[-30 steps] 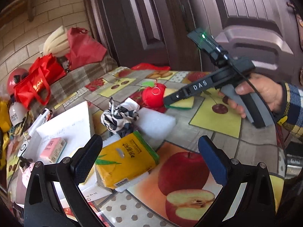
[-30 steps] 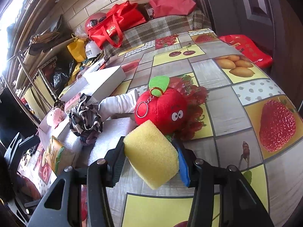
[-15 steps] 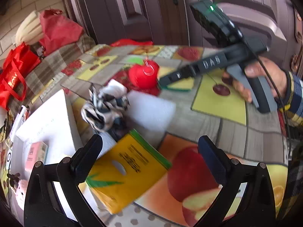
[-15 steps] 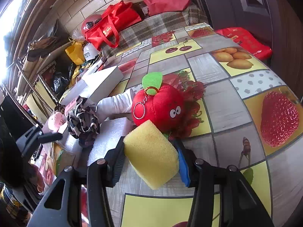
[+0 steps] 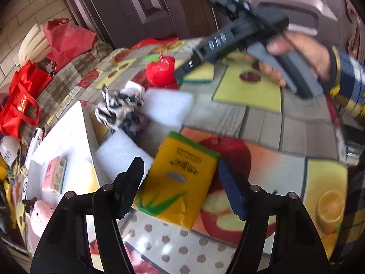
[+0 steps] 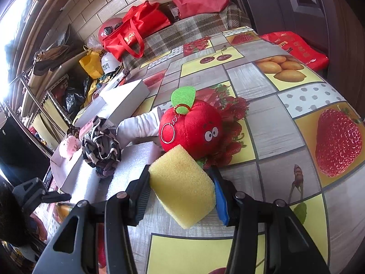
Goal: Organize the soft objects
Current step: 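Grasp the yellow 'Bamboo Love' tissue bag with the left tool while the right tool grasps the yellow-green sponge, then lift the tissue bag over the tray with the left tool while the right tool holds the sponge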
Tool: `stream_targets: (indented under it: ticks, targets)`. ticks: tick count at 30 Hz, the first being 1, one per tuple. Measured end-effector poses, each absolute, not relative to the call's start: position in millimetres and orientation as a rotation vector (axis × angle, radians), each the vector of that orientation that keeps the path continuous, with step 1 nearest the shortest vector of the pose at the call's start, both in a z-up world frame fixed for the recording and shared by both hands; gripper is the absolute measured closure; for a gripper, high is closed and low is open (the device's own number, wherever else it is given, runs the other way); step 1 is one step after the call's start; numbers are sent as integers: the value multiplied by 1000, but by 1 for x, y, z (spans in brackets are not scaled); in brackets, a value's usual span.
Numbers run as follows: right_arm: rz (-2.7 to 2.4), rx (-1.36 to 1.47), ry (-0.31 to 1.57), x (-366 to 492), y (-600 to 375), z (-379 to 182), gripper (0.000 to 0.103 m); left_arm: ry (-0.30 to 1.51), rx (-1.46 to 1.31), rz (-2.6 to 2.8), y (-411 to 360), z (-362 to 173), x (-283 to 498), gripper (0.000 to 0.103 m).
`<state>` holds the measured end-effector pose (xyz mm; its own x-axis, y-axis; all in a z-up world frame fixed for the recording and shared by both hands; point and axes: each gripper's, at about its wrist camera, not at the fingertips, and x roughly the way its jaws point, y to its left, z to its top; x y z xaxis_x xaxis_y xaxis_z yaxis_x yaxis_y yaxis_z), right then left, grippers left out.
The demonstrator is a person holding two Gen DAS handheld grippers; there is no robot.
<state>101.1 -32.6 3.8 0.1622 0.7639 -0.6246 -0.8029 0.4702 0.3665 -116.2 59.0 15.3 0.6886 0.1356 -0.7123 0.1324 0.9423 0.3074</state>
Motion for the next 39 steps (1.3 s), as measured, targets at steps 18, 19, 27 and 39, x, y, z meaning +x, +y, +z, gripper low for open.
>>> stream_targets:
  ticks: [18,19,27,39]
  targets:
    - [1062,-123,630,76,-40,27,54,523,313,169,62,33,-167,48]
    - [1047,-156,572,66,-40,31,54,485,291,213,67,37,-173,48]
    - [1030,-185,327,24,-45,48,54,420,88,344,123,47,-190,47]
    - [1174,-215,363,-25,3,43,54,380,-3,555,181,45,-208,47]
